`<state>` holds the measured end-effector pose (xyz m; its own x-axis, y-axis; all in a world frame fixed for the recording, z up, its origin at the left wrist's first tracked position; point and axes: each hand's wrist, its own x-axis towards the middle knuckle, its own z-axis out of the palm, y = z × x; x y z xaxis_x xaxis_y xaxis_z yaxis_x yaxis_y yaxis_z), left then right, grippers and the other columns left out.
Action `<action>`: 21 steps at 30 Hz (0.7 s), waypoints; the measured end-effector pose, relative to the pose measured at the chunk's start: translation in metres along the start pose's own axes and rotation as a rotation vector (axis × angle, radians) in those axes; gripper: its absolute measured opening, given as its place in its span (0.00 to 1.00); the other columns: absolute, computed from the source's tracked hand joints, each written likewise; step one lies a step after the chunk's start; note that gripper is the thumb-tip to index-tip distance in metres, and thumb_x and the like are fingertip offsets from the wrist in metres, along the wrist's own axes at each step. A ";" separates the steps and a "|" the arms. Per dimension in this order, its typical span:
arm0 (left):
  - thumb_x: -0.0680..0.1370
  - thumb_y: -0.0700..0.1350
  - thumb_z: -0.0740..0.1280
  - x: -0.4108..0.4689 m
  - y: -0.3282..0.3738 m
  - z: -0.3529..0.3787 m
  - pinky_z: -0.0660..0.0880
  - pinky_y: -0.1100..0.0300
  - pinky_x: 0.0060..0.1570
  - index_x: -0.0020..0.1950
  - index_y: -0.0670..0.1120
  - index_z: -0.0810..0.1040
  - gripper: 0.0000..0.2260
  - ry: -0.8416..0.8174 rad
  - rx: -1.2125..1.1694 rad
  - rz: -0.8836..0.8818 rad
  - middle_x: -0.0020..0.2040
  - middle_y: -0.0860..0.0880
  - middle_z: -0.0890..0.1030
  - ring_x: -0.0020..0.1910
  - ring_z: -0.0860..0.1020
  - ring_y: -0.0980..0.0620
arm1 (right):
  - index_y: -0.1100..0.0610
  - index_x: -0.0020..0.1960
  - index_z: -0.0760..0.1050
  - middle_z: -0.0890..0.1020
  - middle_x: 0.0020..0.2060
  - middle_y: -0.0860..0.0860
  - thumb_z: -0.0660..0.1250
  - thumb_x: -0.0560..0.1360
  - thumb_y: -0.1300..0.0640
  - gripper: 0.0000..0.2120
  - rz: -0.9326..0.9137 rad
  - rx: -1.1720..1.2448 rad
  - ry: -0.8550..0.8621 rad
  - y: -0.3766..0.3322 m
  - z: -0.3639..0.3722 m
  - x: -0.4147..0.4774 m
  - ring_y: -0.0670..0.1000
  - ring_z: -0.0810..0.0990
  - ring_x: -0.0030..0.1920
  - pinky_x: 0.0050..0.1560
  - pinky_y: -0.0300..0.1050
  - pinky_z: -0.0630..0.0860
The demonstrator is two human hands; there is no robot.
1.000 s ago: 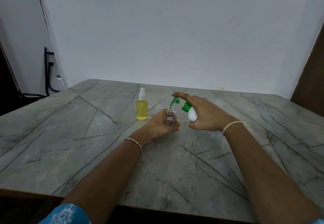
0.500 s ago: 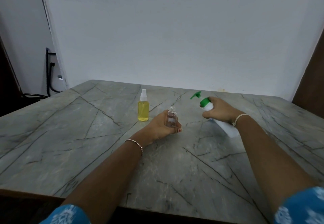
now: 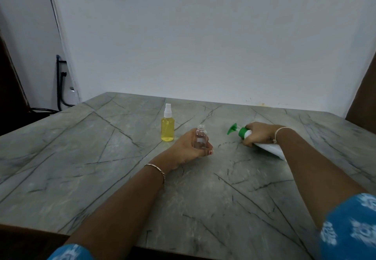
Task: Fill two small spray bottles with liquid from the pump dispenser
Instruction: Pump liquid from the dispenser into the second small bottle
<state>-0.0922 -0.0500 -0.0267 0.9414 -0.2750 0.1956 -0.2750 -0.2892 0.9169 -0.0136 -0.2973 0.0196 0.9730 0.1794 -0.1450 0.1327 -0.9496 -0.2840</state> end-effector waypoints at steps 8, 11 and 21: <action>0.71 0.36 0.74 0.001 -0.001 0.001 0.78 0.55 0.57 0.55 0.44 0.72 0.17 0.005 -0.005 -0.011 0.51 0.44 0.83 0.53 0.82 0.48 | 0.57 0.55 0.77 0.81 0.49 0.57 0.71 0.69 0.57 0.15 -0.101 0.107 -0.035 -0.021 -0.002 -0.004 0.54 0.78 0.45 0.45 0.47 0.75; 0.71 0.36 0.75 0.001 0.000 0.001 0.79 0.55 0.57 0.56 0.42 0.72 0.18 0.010 0.002 -0.014 0.52 0.43 0.83 0.52 0.82 0.48 | 0.57 0.57 0.76 0.82 0.49 0.58 0.71 0.70 0.59 0.16 -0.140 0.186 -0.092 -0.033 -0.003 -0.007 0.54 0.80 0.42 0.43 0.47 0.77; 0.69 0.33 0.76 -0.002 0.002 -0.003 0.79 0.61 0.50 0.51 0.44 0.76 0.16 -0.055 -0.001 0.043 0.48 0.46 0.84 0.47 0.83 0.54 | 0.56 0.48 0.77 0.82 0.41 0.54 0.66 0.59 0.49 0.20 -0.248 0.253 -0.194 -0.075 0.001 -0.009 0.54 0.80 0.39 0.39 0.45 0.76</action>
<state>-0.0944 -0.0473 -0.0238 0.9164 -0.3374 0.2154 -0.3148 -0.2749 0.9085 -0.0322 -0.2270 0.0414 0.8603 0.4633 -0.2126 0.2846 -0.7826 -0.5537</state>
